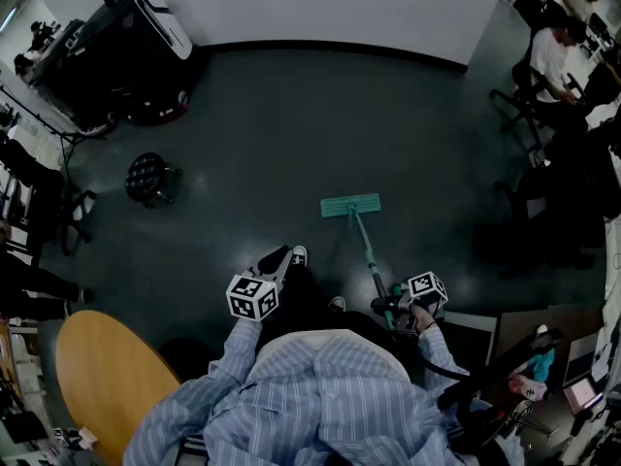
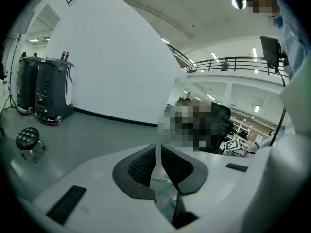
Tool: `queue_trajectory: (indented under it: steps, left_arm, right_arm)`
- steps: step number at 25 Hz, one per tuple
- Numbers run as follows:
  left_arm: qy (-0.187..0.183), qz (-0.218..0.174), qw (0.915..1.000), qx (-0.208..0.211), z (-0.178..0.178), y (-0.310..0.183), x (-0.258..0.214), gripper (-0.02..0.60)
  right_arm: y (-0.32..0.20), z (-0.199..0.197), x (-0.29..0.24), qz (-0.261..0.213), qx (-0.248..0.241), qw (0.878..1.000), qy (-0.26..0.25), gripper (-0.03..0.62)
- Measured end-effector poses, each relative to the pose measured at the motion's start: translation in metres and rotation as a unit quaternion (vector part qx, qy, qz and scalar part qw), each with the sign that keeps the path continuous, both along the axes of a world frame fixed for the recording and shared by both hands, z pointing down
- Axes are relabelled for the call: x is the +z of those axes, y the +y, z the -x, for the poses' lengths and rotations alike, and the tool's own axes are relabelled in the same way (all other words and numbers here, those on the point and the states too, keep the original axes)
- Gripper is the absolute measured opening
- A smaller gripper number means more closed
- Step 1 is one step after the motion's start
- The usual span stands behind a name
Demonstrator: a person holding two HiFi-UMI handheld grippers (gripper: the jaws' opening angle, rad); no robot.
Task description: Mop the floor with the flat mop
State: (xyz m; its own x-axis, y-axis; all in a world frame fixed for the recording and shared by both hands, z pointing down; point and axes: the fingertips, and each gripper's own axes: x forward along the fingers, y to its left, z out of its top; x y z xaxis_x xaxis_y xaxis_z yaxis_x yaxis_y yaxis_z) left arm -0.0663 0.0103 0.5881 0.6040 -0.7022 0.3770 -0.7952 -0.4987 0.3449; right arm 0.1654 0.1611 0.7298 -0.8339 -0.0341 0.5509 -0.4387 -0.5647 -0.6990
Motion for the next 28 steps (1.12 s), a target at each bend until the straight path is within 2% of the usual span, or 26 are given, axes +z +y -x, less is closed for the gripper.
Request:
queue_trajectory:
  steps: [6, 12, 18, 28]
  left_arm:
    - [0.002, -0.002, 1.0, -0.003, -0.001, 0.011, -0.001, 0.038]
    - [0.011, -0.006, 0.9995, -0.028, 0.014, 0.016, -0.002, 0.038]
    - [0.013, -0.017, 0.999, -0.038, 0.02, 0.02, -0.008, 0.038]
    - [0.004, -0.029, 0.9996, -0.006, -0.001, 0.018, -0.015, 0.038]
  right_arm:
    - [0.006, 0.001, -0.005, -0.002, -0.018, 1.0, 0.012, 0.091]
    - [0.008, 0.005, -0.005, -0.007, -0.042, 0.999, 0.018, 0.097]
    - [-0.005, 0.002, -0.003, -0.009, -0.025, 1.0, 0.016, 0.097]
    - [-0.012, 0.005, 0.001, -0.01, -0.029, 0.999, 0.018, 0.097]
